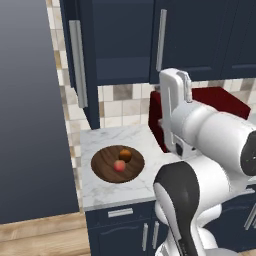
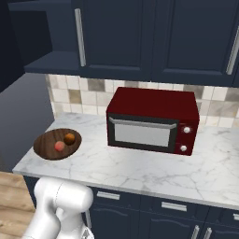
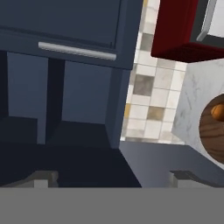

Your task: Open the cabinet. Pick the peach and orange from the cabinet and place them into the bowl. Then close the cabinet.

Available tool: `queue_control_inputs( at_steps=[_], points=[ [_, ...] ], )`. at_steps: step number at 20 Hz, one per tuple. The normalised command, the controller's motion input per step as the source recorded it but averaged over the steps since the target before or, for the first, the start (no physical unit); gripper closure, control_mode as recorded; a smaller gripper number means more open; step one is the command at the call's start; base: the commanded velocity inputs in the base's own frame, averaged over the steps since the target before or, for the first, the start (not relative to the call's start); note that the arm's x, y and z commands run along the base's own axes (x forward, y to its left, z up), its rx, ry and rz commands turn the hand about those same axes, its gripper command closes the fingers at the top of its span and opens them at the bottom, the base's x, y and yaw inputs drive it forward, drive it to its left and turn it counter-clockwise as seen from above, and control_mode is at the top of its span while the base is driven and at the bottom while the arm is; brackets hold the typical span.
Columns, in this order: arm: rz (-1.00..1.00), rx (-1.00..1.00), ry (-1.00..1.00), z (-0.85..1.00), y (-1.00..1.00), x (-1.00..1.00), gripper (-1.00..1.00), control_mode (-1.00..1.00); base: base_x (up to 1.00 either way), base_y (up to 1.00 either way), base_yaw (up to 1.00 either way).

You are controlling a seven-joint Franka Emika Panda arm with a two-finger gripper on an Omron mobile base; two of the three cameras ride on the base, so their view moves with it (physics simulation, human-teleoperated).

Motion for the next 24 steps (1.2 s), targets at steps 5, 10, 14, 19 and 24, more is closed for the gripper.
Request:
queue_control_inputs(
  at_steps=[5, 10, 14, 19, 24],
  points=[
    [-0.04, 0.0, 0.0, 0.0, 0.3, -0.02, -1.0, -1.0, 0.0, 0.0, 0.0],
    [-0.04, 0.0, 0.0, 0.0, 0.31, -0.01, -1.0, -1.0, 0.0, 0.0, 0.0],
    [-0.04, 0.0, 0.0, 0.0, 0.29, -0.05, -1.0, -1.0, 0.0, 0.0, 0.0],
    [-0.05, 0.0, 0.0, 0.0, 0.27, -0.06, -1.0, -1.0, 0.0, 0.0, 0.0],
    [-0.05, 0.0, 0.0, 0.0, 0.26, -0.04, -1.0, -1.0, 0.0, 0.0, 0.0]
  ],
)
